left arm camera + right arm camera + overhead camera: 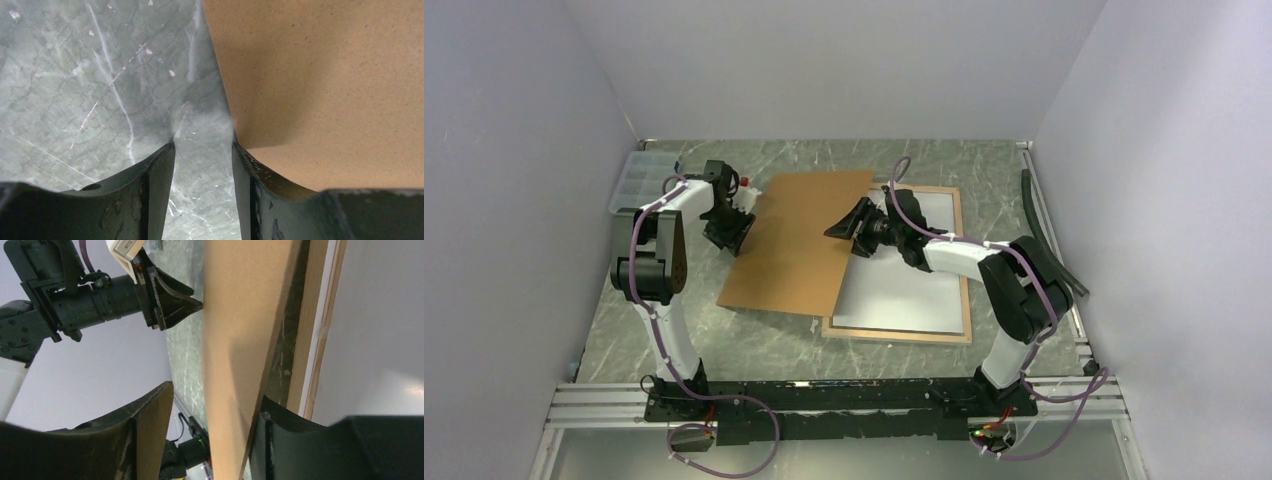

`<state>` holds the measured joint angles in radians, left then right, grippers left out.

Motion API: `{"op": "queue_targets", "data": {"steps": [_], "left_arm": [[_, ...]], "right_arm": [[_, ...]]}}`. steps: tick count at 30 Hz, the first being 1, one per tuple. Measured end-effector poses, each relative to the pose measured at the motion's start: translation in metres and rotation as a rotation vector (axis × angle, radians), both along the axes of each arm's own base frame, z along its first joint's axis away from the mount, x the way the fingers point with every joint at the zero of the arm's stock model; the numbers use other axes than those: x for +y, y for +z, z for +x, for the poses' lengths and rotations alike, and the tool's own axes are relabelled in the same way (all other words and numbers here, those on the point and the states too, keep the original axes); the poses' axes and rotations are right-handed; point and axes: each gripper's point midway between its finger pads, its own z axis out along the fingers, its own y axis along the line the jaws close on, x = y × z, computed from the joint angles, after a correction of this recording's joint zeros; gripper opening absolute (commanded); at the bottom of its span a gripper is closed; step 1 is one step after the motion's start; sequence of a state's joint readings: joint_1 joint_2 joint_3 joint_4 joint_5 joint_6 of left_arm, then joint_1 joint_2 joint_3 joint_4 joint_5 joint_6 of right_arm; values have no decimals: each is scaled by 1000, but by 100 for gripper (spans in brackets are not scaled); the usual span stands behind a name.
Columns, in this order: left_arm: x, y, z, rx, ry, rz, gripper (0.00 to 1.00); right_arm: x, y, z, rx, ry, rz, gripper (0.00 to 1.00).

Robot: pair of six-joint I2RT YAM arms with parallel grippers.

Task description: Put the photo into the frame

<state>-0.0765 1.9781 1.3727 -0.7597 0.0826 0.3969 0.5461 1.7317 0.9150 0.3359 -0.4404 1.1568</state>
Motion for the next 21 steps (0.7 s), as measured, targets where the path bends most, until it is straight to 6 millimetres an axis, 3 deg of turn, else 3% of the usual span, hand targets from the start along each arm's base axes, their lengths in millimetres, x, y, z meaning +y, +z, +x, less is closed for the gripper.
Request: {"op": "queue_targets", "data": {"steps": [4, 9, 11, 13, 17, 18, 21], "left_arm": [[-5, 2, 1, -8, -10, -10, 66], [-29, 18, -5, 19, -19, -145, 93], [-38, 37, -9, 5, -40, -200, 94], [-46, 69, -13, -50, -76, -249, 94], [-60, 163, -30, -307, -221, -335, 94], [-65, 192, -42, -403, -290, -350, 94], [-75, 241, -83, -579, -465, -356, 94]], "right_arm": [[0, 5, 0, -2, -11, 6, 17], [-7, 17, -3, 3, -38, -12, 4], [-8, 22, -2, 13, -48, -18, 0], [-8, 26, -1, 34, -62, -22, 0], [-7, 40, 4, 83, -97, -12, 0], [-6, 44, 6, 94, -107, -6, 0], [-6, 60, 11, 115, -134, 31, 0]]}}
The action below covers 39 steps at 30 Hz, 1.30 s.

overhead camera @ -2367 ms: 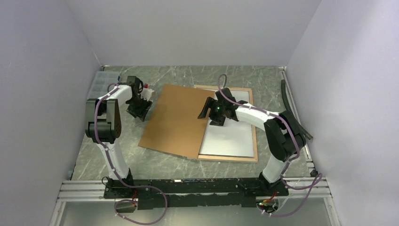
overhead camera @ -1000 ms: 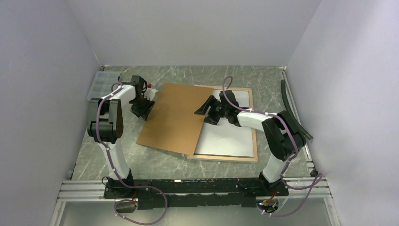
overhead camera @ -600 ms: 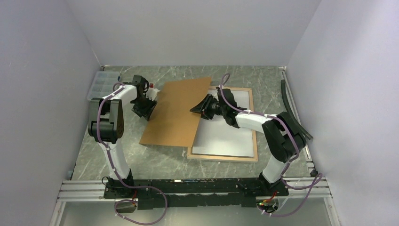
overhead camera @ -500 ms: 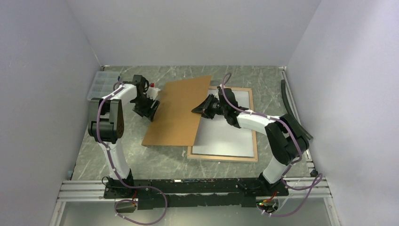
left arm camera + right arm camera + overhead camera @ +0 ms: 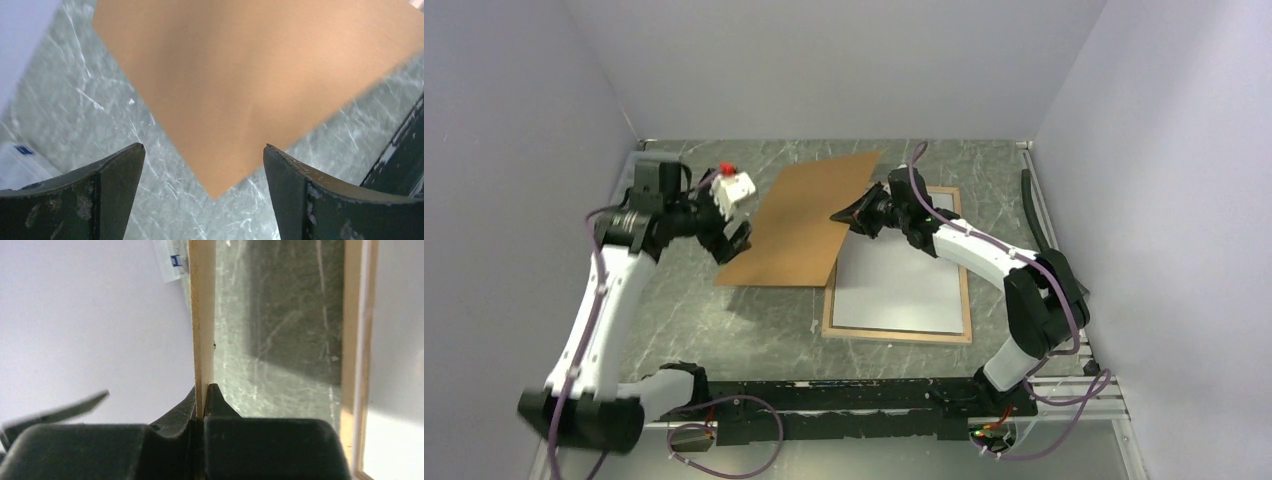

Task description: Put the photo into the frame

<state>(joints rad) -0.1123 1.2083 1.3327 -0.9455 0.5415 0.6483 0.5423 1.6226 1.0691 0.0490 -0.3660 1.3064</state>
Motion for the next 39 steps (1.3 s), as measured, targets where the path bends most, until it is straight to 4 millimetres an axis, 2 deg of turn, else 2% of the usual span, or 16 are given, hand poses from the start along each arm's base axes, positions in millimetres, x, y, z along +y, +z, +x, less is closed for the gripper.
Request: {"op": "queue_targets", "data": {"steps": [2, 4, 6, 9, 12, 14, 20, 22, 25, 31, 34, 37, 39], "left_arm": [[-6, 12, -28, -93, -96, 25, 94], [-10, 10, -54, -167, -195, 72, 94], [-11, -3, -72, -215, -283, 134, 94], [-7, -24, -85, -269, -369, 224, 91], [-3, -33, -80, -349, -398, 289, 87], [-2, -31, -72, -421, -395, 318, 86], [-10, -2, -53, -638, -389, 331, 82], [-15, 9, -50, -701, -395, 322, 80], [-22, 21, -47, -765, -413, 316, 74], [-29, 20, -46, -777, -462, 315, 47], [-30, 18, -46, -783, -480, 328, 28], [-29, 21, -47, -837, -496, 355, 13], [-27, 25, -46, -887, -492, 377, 5]], "right_arm": [[1, 12, 4, 1, -14, 27, 0], [4, 25, 8, 0, -23, 57, 0], [7, 38, 11, -4, -31, 97, 0], [9, 52, 12, -1, -41, 143, 0], [8, 61, 10, 6, -50, 171, 0], [9, 69, 7, 4, -50, 192, 0], [12, 92, -4, -16, -38, 235, 0], [16, 95, -8, -17, -29, 241, 0], [22, 94, -14, -12, -16, 240, 0], [30, 95, -21, -1, -12, 247, 0], [30, 95, -19, 1, -26, 248, 2], [32, 98, -19, 2, -33, 255, 13], [33, 98, -21, 5, -28, 253, 29]]}}
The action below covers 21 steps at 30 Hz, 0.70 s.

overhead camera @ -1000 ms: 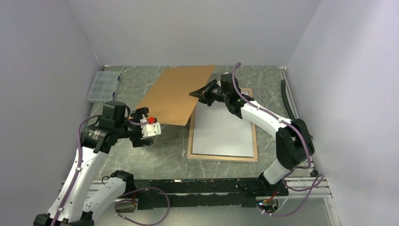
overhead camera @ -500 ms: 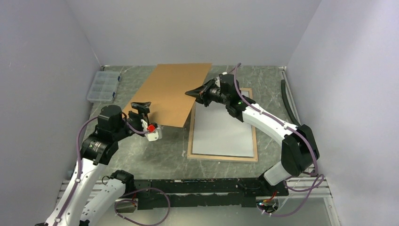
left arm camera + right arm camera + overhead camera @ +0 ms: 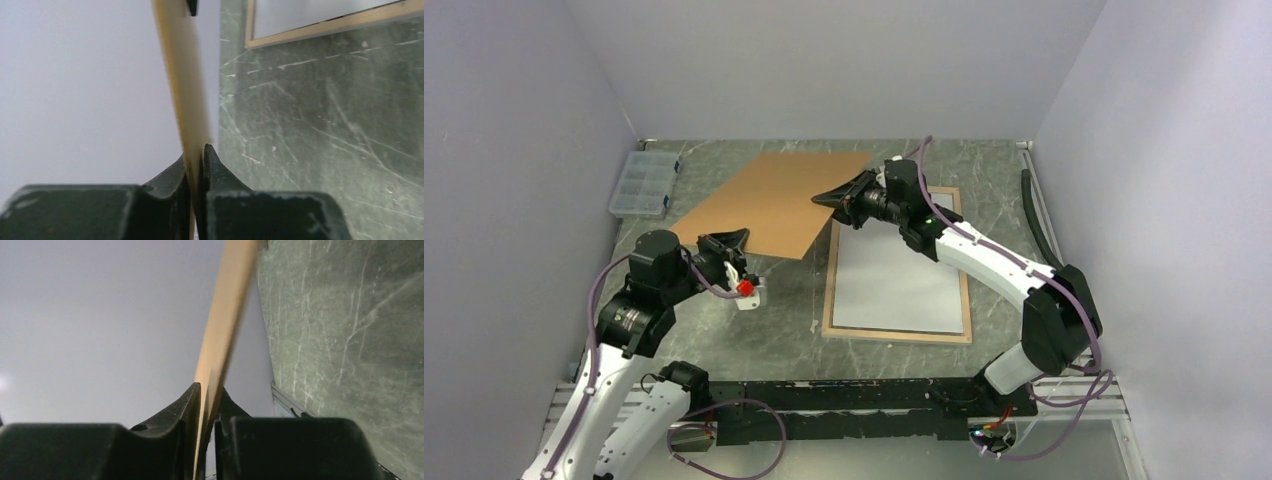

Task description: Put the photo into the frame

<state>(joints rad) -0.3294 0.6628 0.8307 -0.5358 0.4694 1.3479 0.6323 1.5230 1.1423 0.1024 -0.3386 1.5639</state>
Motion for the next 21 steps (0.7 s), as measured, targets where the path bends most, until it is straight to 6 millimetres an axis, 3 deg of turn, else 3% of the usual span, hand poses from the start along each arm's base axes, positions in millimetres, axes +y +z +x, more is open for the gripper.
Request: {"op": "queue_targets", "data": {"steps": [4, 7, 10, 16, 21], "left_arm": [[2, 9, 0, -63, 2, -3, 3], [-1, 7, 3, -92, -13, 8, 3], [-3, 0, 5, -74, -21, 10, 3], [-8, 11, 13, -118, -26, -9, 3], [-8, 2, 13, -81, -26, 2, 3]], "right_arm": [[4, -3, -7, -1, 24, -14, 63], [7, 0, -14, -26, 60, -16, 98], [3, 7, -22, -67, 98, -26, 100], [-26, 30, -45, -266, 252, -76, 100], [-54, 39, -52, -569, 374, -324, 100]]}}
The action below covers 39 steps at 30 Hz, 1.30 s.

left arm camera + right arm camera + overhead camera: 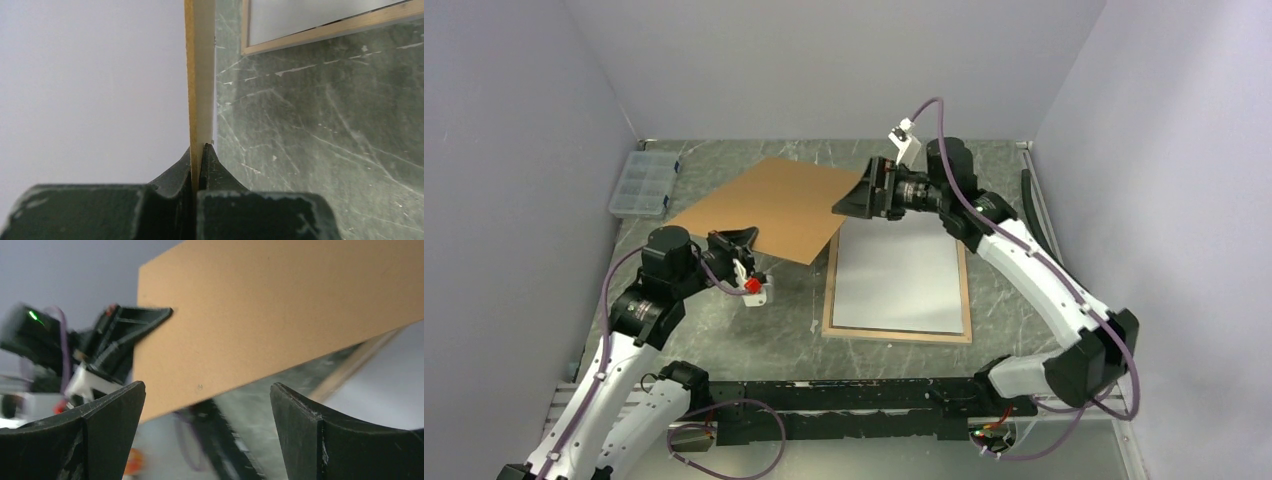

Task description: Put the photo into the frame

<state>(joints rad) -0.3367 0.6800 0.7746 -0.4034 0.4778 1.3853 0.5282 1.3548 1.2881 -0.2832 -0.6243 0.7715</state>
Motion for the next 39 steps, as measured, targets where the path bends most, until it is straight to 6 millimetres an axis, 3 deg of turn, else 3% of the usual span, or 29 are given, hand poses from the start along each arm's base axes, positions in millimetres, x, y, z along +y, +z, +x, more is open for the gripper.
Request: {"op": "queue_targets", "data": {"steps": [5, 8, 11, 18, 23, 28, 34, 36, 39], "left_arm": [[-1, -10, -5, 47, -16, 10, 3], [-2, -8, -8, 56, -25, 8, 3], [-4, 1, -11, 48, -39, 2, 3], [-9, 10, -17, 38, -82, -5, 3], [-10, 5, -24, 54, -107, 13, 3], [-10, -1, -29, 72, -123, 38, 3], [-11, 0, -33, 52, -144, 50, 3], [-11, 2, -34, 44, -150, 50, 3], [-8, 3, -34, 32, -141, 59, 3]], "right_arm": [[-39, 4, -14, -445, 42, -223, 100], [-61, -12, -29, -664, 88, -335, 100], [-68, -30, -31, -829, 156, -437, 99], [-36, -66, -36, -1086, 348, -624, 92], [-22, -79, -25, -1244, 348, -758, 86], [-21, -81, -9, -1331, 295, -866, 77], [-4, -74, -3, -1432, 258, -903, 64], [4, -75, -5, -1459, 267, -914, 53], [11, -79, -9, -1495, 291, -932, 23]]}}
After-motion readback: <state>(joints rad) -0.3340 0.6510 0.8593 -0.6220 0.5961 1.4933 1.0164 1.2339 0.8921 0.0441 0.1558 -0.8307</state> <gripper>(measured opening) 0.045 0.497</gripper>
